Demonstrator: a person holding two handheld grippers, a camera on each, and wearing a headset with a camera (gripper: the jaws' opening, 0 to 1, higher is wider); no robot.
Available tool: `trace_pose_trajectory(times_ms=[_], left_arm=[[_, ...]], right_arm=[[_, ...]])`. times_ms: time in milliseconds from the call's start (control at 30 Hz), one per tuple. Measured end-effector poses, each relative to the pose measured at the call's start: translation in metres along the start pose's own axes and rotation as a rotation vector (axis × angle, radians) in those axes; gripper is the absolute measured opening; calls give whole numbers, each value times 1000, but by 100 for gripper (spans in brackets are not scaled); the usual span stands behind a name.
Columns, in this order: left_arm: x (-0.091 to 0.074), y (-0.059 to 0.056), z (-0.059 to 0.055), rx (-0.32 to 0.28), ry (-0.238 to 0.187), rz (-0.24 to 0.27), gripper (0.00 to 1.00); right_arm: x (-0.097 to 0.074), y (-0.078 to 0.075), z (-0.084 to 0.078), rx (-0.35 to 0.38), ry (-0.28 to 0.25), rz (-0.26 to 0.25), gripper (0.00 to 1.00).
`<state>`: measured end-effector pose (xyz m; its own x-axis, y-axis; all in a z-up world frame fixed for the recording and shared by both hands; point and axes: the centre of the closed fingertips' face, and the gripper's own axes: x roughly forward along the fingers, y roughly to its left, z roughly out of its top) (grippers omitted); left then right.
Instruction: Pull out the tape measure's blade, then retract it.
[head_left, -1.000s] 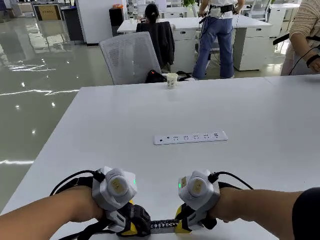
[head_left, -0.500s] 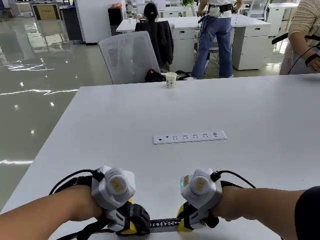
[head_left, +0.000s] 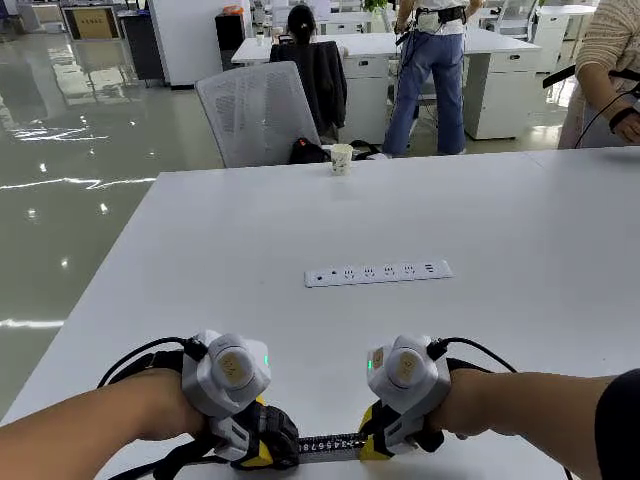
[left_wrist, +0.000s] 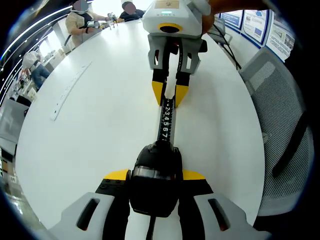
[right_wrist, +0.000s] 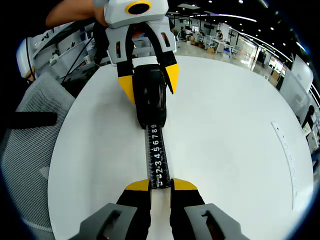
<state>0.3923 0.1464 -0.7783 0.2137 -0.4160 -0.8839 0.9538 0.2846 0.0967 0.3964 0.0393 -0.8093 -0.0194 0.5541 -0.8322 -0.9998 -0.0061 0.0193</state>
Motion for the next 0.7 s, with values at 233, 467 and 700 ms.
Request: trace_pose_trajectory(times_ms=[233,467,700], left_arm=[[0,0,0,-2,-1,2,31],[0,0,1,-4,-2,2,31],[1,0,1,-5,-3,2,31]], right_arm=[[-2,0,-4,1,4,0,11],[-5,-1,-8,9,6,-3,11],[-8,-2,-13,15,8,-3,11]])
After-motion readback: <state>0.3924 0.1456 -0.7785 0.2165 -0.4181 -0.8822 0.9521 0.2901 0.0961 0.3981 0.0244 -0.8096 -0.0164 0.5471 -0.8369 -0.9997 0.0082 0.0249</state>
